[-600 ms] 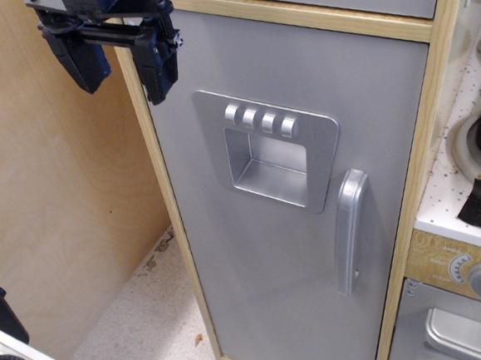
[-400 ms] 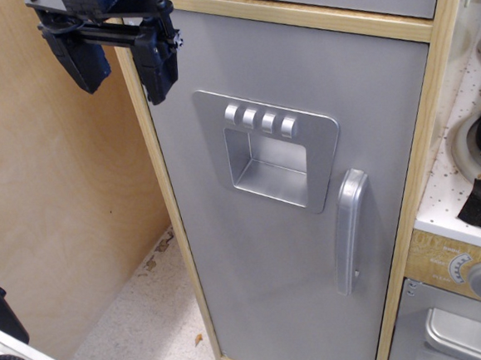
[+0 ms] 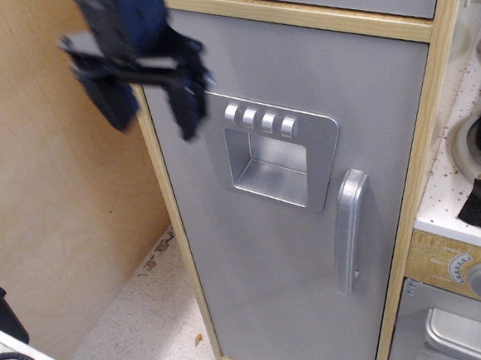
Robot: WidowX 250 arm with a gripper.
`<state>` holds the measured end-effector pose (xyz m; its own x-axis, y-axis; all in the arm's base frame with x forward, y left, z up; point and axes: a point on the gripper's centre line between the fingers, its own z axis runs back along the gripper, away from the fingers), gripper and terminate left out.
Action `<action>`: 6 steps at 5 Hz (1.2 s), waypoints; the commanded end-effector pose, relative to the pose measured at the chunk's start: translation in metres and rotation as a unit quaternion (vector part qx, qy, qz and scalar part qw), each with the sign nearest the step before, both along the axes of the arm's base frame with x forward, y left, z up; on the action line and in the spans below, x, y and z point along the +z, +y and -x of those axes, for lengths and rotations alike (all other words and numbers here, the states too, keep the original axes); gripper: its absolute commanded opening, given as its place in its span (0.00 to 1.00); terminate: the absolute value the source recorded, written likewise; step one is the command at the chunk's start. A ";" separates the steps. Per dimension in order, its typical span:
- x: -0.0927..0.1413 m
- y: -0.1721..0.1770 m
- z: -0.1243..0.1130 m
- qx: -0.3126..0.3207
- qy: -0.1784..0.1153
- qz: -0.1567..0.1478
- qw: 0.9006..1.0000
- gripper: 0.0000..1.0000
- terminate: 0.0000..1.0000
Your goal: Open fridge
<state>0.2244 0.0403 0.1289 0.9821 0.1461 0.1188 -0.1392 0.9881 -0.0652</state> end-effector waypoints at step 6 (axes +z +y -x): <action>-0.103 -0.100 -0.086 -0.030 -0.099 0.028 0.994 1.00 0.00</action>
